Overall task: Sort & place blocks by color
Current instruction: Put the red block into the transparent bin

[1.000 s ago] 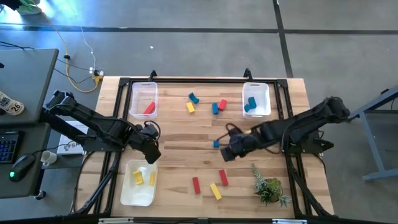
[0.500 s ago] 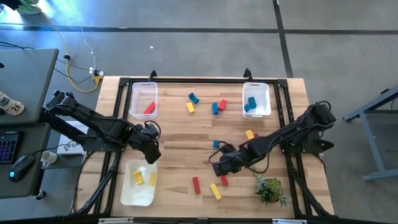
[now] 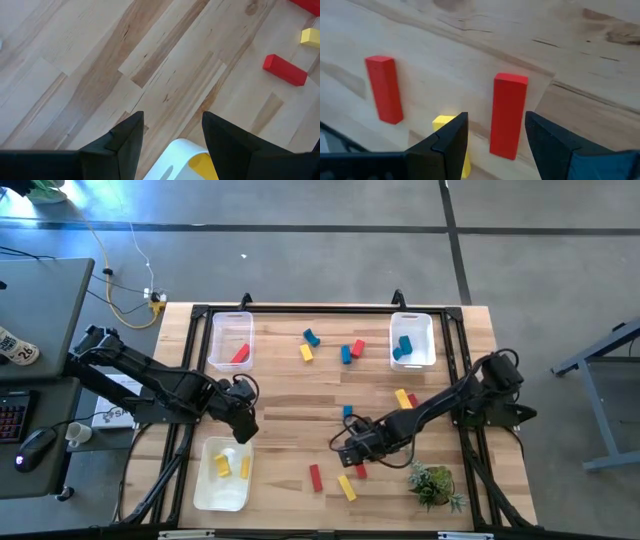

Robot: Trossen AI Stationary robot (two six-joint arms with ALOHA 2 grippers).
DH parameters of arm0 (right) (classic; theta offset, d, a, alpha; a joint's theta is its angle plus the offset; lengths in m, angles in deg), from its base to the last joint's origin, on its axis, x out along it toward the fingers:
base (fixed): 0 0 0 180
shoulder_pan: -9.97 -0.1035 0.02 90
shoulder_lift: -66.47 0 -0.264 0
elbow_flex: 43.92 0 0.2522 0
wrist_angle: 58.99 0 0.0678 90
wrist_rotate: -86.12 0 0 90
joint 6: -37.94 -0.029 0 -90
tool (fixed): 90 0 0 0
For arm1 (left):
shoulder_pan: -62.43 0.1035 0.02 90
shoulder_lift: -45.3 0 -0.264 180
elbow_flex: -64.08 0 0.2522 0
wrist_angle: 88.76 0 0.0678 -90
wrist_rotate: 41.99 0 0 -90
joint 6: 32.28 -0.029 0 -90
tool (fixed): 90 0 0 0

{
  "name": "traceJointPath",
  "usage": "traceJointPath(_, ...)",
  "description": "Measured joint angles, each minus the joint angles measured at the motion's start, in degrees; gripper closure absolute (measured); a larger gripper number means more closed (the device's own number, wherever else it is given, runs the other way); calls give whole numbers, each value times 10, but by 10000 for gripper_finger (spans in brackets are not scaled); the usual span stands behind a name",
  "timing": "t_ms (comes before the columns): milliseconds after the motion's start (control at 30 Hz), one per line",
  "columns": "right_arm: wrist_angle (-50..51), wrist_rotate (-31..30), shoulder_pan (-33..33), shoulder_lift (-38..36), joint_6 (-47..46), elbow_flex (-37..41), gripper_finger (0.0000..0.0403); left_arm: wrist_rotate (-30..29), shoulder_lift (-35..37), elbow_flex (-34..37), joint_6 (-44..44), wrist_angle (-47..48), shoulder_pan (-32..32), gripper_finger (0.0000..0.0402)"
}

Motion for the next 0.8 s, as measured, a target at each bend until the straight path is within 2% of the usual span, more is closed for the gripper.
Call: traceJointPath(800,-4,-14,-3,58,-30,-2,219,-17,0,0,-11,0,0,211)
